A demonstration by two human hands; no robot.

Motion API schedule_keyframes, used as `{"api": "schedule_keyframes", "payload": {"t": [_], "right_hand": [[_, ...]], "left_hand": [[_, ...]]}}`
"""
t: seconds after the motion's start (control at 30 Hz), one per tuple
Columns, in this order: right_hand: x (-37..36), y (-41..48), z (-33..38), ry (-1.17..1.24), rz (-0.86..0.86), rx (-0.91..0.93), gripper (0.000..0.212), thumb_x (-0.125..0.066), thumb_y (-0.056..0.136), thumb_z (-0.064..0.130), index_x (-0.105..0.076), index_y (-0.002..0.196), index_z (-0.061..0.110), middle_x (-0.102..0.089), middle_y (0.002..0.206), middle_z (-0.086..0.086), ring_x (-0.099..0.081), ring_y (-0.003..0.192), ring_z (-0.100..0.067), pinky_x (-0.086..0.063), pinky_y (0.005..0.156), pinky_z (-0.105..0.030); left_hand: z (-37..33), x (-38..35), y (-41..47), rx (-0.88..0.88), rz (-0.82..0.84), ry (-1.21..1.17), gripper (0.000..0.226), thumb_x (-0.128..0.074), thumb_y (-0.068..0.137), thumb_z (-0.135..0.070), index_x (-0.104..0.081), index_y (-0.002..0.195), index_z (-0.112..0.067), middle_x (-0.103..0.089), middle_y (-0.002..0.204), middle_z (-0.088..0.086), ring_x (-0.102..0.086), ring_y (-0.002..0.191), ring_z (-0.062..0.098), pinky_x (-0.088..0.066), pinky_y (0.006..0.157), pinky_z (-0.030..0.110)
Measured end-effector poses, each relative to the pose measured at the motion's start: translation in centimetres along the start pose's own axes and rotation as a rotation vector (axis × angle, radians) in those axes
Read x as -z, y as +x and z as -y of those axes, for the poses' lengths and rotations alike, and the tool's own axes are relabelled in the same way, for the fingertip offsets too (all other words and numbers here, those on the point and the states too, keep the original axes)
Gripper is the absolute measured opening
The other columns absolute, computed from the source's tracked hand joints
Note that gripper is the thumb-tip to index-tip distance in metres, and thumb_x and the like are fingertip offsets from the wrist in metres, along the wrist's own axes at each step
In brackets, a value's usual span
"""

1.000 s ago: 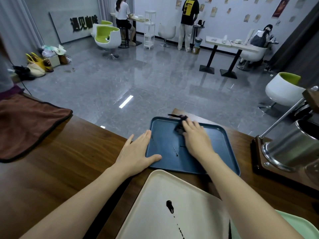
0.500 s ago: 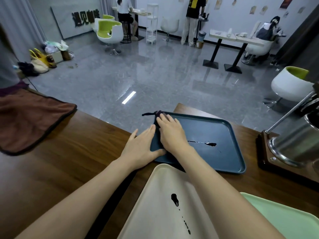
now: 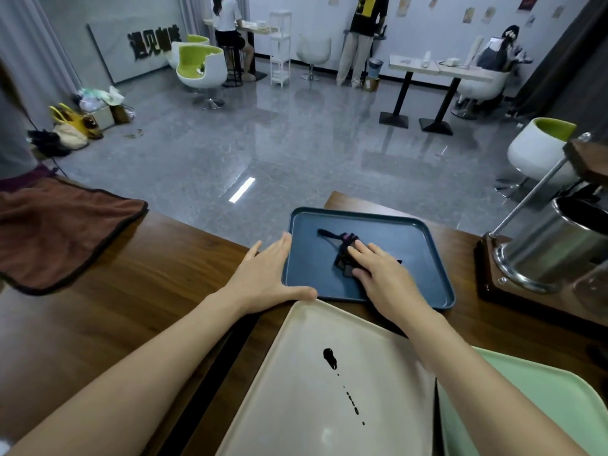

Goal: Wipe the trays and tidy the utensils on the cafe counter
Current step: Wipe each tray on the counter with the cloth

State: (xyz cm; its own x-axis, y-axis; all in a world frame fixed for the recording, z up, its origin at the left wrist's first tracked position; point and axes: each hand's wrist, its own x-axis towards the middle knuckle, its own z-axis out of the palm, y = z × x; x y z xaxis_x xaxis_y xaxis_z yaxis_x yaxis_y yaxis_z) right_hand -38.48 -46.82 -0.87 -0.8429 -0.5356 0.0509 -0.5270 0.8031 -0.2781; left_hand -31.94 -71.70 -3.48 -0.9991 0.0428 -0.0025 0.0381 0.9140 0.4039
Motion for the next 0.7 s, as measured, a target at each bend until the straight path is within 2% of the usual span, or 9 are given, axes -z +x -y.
{"api": "schedule_keyframes", "payload": {"t": [0.07, 0.2, 0.27, 0.37, 0.5, 0.57, 0.6, 0.7], "right_hand": [[-0.7, 0.5, -0.1, -0.041, -0.068, -0.071, 0.043, -0.048, 0.104, 0.022, -0.047, 0.146, 0.024, -0.044, 0.151, 0.007, -0.042, 0.133, -0.026, -0.038, 0.102, -0.038], [-2.7, 2.5, 4.3, -0.078, -0.042, 0.134, 0.034, -0.051, 0.097, 0.020, -0.053, 0.131, 0.021, -0.049, 0.140, 0.004, -0.047, 0.124, -0.025, -0.041, 0.095, -0.040], [-3.0, 2.7, 6.2, -0.076, 0.011, 0.235, 0.037, -0.048, 0.100, 0.019, -0.052, 0.137, 0.020, -0.046, 0.146, 0.003, -0.043, 0.129, -0.024, -0.038, 0.101, -0.039], [-1.8, 1.6, 5.7, -0.027, 0.044, 0.247, 0.043, -0.042, 0.106, 0.020, -0.044, 0.148, 0.025, -0.036, 0.157, 0.009, -0.031, 0.140, -0.019, -0.034, 0.106, -0.035], [-0.6, -0.1, 1.7, 0.037, -0.029, 0.056, 0.041, -0.046, 0.104, 0.018, -0.048, 0.144, 0.026, -0.045, 0.146, 0.010, -0.046, 0.127, -0.023, -0.041, 0.097, -0.036], [-0.6, 0.8, 1.6, -0.075, -0.037, 0.025, 0.039, -0.044, 0.104, 0.018, -0.047, 0.142, 0.024, -0.044, 0.143, 0.008, -0.047, 0.122, -0.025, -0.042, 0.094, -0.037], [-0.7, 1.6, 2.4, -0.129, -0.015, 0.065, 0.038, -0.042, 0.104, 0.019, -0.046, 0.141, 0.023, -0.042, 0.145, 0.007, -0.045, 0.124, -0.024, -0.041, 0.095, -0.037], [-1.7, 4.1, 5.7, -0.092, 0.076, 0.231, 0.043, -0.042, 0.104, 0.018, -0.043, 0.147, 0.024, -0.038, 0.153, 0.006, -0.037, 0.132, -0.022, -0.036, 0.105, -0.037]], "left_hand": [[0.1, -0.1, 0.0, -0.011, -0.003, 0.000, 0.131, -0.046, 0.066, -0.096, 0.001, 0.164, -0.022, -0.007, 0.170, -0.003, -0.007, 0.155, 0.003, 0.000, 0.128, 0.043], [0.2, -0.5, 0.1, -0.031, -0.056, -0.008, 0.127, -0.047, 0.068, -0.096, -0.007, 0.164, -0.022, -0.018, 0.169, -0.003, -0.013, 0.153, 0.002, -0.002, 0.128, 0.043], [0.3, -0.6, 0.3, -0.038, -0.066, -0.013, 0.125, -0.046, 0.070, -0.097, -0.011, 0.163, -0.021, -0.024, 0.168, -0.004, -0.020, 0.152, 0.002, -0.005, 0.128, 0.044], [0.4, -0.6, 0.3, -0.039, -0.071, 0.003, 0.126, -0.041, 0.068, -0.100, -0.012, 0.162, -0.021, -0.031, 0.165, -0.005, -0.027, 0.149, 0.003, -0.009, 0.127, 0.045], [0.2, -0.5, 0.2, -0.024, -0.055, -0.003, 0.128, -0.040, 0.066, -0.100, -0.007, 0.163, -0.023, -0.021, 0.168, -0.004, -0.020, 0.153, 0.004, -0.006, 0.128, 0.045], [0.0, -0.5, 0.1, -0.019, -0.071, -0.007, 0.126, -0.042, 0.067, -0.100, -0.008, 0.163, -0.025, -0.021, 0.168, -0.004, -0.020, 0.152, 0.003, -0.004, 0.128, 0.045], [0.0, -0.5, 0.2, -0.019, -0.073, -0.010, 0.125, -0.043, 0.067, -0.099, -0.009, 0.163, -0.026, -0.023, 0.168, -0.005, -0.021, 0.152, 0.002, -0.004, 0.128, 0.045], [0.0, -0.7, 0.3, -0.013, -0.079, -0.047, 0.128, -0.047, 0.067, -0.097, -0.009, 0.163, -0.021, -0.033, 0.163, -0.010, -0.028, 0.148, 0.000, -0.005, 0.128, 0.044]]}}
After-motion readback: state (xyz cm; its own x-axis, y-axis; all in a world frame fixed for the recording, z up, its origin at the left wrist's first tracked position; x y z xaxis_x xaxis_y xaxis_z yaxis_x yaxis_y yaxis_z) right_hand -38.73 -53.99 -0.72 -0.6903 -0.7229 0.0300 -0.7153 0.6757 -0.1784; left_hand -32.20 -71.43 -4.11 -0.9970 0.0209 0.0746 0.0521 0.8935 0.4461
